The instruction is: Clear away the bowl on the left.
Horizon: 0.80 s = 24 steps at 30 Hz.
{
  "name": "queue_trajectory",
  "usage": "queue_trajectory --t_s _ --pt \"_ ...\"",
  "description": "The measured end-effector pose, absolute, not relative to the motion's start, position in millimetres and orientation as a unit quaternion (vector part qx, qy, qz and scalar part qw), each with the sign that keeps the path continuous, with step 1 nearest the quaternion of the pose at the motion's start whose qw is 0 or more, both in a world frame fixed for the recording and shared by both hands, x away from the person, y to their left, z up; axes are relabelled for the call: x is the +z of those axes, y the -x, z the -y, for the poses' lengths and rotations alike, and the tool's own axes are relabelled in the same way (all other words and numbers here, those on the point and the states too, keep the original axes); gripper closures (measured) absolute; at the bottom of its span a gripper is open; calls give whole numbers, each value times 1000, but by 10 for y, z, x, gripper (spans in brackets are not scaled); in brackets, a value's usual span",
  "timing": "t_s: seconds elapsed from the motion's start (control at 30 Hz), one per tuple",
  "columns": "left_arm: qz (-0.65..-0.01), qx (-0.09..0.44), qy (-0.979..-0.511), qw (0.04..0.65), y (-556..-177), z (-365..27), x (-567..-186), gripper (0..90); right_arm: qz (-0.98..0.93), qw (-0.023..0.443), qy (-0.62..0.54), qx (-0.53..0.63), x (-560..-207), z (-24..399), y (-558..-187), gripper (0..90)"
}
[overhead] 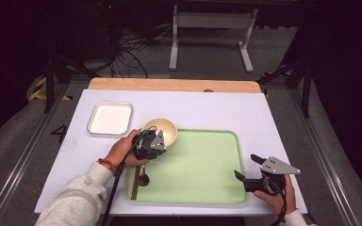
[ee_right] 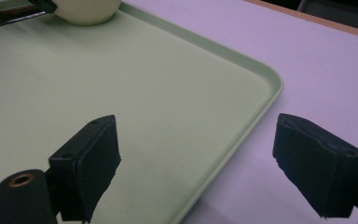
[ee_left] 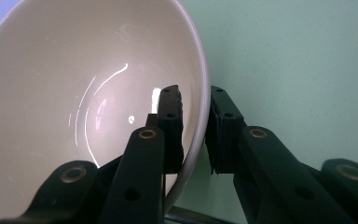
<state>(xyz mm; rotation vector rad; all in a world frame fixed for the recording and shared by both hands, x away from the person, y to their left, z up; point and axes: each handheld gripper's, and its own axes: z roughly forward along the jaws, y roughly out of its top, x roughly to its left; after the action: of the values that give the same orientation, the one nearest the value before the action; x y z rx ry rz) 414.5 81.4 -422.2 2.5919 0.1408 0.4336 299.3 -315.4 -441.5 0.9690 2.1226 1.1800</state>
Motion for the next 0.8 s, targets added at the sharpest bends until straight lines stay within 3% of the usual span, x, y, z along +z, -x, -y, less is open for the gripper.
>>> queue_trajectory --t_s 0.43,0.8 --pt "-81 153 -950 258 -4216 -919 -4214 676 -784 259 -358 436 -4419 3143 -2995 147" --pt "-104 159 -931 312 -4142 -1115 -4050 563 -785 258 -356 436 -4417 3141 -2994 146"
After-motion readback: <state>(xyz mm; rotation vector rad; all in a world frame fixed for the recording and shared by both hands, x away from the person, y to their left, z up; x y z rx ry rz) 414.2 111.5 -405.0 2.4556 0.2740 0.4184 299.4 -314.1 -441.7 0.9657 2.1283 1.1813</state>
